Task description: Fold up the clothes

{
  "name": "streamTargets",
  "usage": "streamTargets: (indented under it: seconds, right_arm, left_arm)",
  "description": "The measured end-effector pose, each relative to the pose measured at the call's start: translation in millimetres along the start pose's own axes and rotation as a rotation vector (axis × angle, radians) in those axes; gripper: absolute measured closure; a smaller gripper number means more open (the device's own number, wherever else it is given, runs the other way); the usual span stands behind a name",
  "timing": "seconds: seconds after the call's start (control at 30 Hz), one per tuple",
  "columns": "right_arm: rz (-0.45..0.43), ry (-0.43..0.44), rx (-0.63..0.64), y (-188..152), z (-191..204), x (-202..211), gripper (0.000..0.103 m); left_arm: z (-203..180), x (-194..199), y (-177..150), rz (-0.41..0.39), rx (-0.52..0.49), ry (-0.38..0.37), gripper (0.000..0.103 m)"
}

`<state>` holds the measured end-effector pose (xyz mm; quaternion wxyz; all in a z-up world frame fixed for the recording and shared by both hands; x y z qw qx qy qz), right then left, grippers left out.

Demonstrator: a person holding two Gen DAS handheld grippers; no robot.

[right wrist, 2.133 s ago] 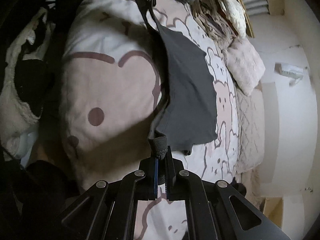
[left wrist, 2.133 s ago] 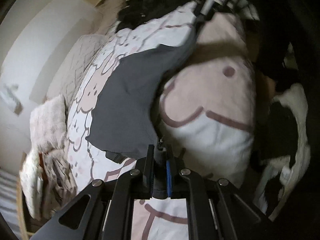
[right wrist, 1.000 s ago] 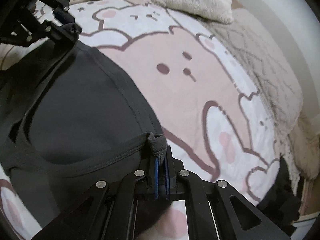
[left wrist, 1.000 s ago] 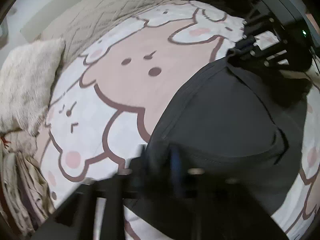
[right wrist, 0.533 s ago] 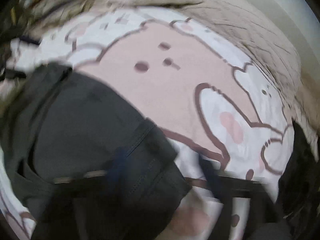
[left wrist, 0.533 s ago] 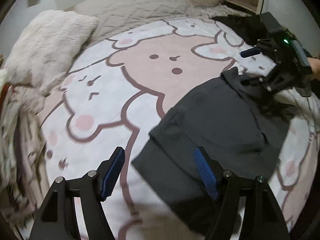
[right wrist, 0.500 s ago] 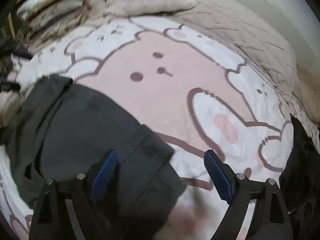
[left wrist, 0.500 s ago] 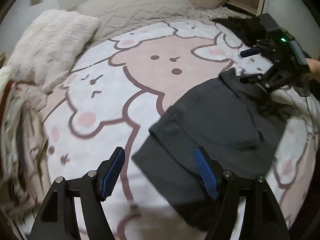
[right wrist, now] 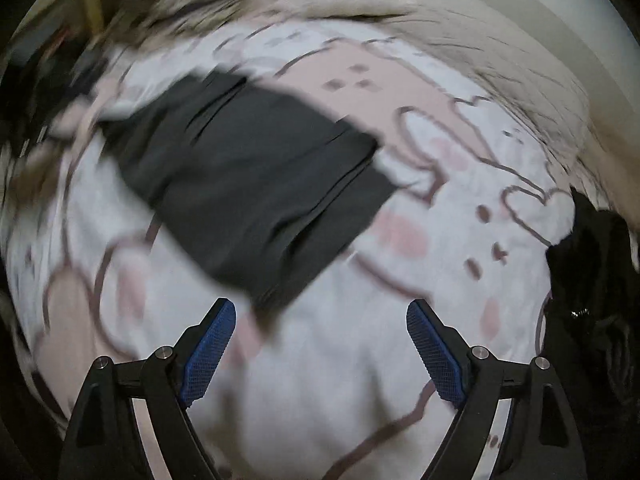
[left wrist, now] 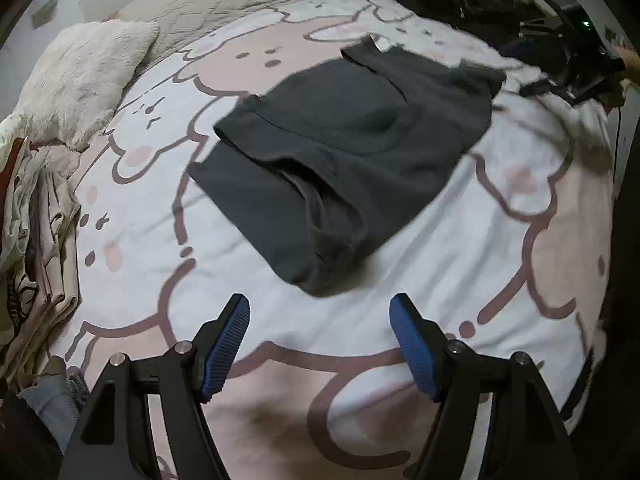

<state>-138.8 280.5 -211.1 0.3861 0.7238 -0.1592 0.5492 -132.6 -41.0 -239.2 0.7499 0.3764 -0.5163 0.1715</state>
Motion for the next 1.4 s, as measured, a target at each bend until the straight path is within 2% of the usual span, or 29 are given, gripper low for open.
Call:
streamTargets:
  seconds: [0.03, 0.07, 0.33, 0.8, 0.83, 0.87, 0.93, 1.17, 1.2, 1.27, 1.33, 1.4]
  right_arm:
    - [0.017, 0.007, -0.006, -4.2, 2.2, -6.7, 0.07]
    - [0.036, 0.016, -0.014, -8.4, 4.1, -13.6, 0.073]
    - [-0.05, 0.089, -0.055, 5.9, 1.3, -20.5, 0.073]
    - [0.023, 0.081, 0.029, 10.8, 26.1, -37.9, 0.072]
    - [0.023, 0.075, 0.027, 11.1, 25.4, -38.1, 0.069]
    - [0.024, 0.07, 0.025, 11.3, 24.8, -38.3, 0.054]
    - [0.01, 0.05, 0.002, 12.6, 20.1, -35.9, 0.031]
    - [-0.024, 0.063, -0.018, 17.0, 13.7, -31.2, 0.032]
    - [-0.024, 0.059, -0.015, 17.0, 13.1, -31.3, 0.033]
    - [-0.014, 0.054, -0.012, 16.8, 12.6, -34.0, 0.061]
    - [0.013, 0.05, -0.014, 15.6, 10.3, -39.5, 0.078]
    - [0.028, 0.055, -0.023, 14.8, 8.1, -42.4, 0.082]
  left_arm:
    - [-1.7, -1.7, -0.2, -0.002, -0.008, 0.004, 0.031]
    - [-3.3, -3.4, -0.5, -0.005, -0.016, 0.009, 0.031]
    - [-6.5, -16.9, 4.0, -0.008, -0.037, 0.033, 0.031]
    - [-6.6, -28.6, 6.0, 0.002, -0.051, 0.043, 0.031]
    - [-6.6, -29.4, 6.0, 0.003, -0.052, 0.043, 0.031]
    - [-6.9, -29.5, 6.1, 0.003, -0.053, 0.043, 0.031]
    - [-7.6, -29.5, 6.2, 0.002, -0.054, 0.042, 0.031]
    - [-10.2, -29.2, 6.7, 0.001, -0.059, 0.04, 0.031]
    - [-10.5, -29.1, 6.8, 0.0, -0.059, 0.04, 0.031]
    - [-11.3, -29.1, 6.9, 0.0, -0.061, 0.039, 0.031]
    - [-11.5, -29.0, 7.2, -0.001, -0.061, 0.039, 0.031]
    - [-10.9, -28.9, 7.7, -0.003, -0.06, 0.039, 0.031]
Point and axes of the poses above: each gripper's, at about its wrist camera, not at the fingertips, and x roughly against the way its jaws point, z to its left, y to its top, the point moved 8 cm from there along -x, roughly the way its jaws point, and after that the axes turned 4 degrees about y, right-handed, at the moved point
